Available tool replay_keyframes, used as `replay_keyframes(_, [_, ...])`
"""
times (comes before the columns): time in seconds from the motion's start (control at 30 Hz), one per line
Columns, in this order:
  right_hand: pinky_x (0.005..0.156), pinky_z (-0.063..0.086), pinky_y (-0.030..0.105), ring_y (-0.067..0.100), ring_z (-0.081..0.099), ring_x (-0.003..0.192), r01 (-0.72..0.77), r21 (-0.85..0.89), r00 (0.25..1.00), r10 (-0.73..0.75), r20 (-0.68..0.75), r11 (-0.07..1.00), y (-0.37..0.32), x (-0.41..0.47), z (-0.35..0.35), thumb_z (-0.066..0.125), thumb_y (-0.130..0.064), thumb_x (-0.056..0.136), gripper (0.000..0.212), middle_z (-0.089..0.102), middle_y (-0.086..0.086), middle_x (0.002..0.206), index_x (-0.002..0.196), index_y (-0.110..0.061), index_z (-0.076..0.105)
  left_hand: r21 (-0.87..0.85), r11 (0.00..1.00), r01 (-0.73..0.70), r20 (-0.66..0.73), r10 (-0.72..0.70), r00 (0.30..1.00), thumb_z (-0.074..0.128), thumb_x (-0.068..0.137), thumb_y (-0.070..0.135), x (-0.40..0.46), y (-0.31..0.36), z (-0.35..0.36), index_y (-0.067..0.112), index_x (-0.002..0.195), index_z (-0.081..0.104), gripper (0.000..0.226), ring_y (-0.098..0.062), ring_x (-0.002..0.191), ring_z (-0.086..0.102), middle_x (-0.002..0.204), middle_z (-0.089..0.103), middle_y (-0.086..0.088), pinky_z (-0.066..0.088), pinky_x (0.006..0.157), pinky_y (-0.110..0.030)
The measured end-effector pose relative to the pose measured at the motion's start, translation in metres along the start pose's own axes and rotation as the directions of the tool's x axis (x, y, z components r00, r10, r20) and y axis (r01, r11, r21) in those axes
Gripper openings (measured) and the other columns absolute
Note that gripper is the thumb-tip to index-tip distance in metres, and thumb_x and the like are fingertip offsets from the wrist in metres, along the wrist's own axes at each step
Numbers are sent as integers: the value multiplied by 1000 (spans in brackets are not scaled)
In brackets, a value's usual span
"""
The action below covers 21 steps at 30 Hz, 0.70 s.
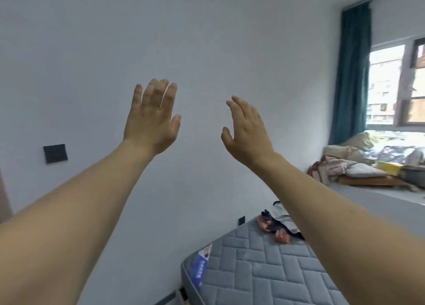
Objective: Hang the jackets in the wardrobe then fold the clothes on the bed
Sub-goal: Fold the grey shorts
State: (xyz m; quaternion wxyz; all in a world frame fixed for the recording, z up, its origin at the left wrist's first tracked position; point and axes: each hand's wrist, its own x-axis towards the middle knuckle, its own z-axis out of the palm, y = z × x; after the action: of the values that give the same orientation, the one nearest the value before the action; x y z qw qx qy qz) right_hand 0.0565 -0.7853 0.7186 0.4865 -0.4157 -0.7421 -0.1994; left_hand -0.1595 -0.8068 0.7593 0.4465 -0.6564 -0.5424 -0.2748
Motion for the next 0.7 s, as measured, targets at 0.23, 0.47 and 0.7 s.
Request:
replay_keyframes(0.23, [121, 11, 35, 24, 23, 144, -188, -318, 982, 182, -46, 929, 58, -43, -88, 52, -19, 92, 60, 30, 12, 154, 146, -4, 33, -268, 958, -101, -74, 84, 994, 43, 98, 32, 33, 88, 17, 6, 153, 16, 67, -31, 147, 11, 157, 20, -11, -1, 121, -49])
replay_keyframes(0.47, [120, 17, 36, 25, 25, 143, -283, -478, 955, 290, -60, 832, 55, -89, -141, 54, -18, 91, 60, 32, 13, 153, 146, -3, 34, -444, 868, -222, -110, 192, 975, 43, 98, 34, 29, 151, 11, 6, 153, 17, 67, -32, 146, 14, 156, 21, -13, 0, 120, -50])
replay_keyframes(0.7, [118, 19, 34, 27, 30, 140, -302, -524, 944, 327, -47, 797, 86, -110, -156, 54, -17, 90, 59, 35, 14, 151, 144, -2, 37, -513, 815, -268, -98, 254, 962, 44, 98, 35, 28, 197, 27, 6, 150, 24, 63, -34, 142, 23, 152, 28, -15, 9, 120, -52])
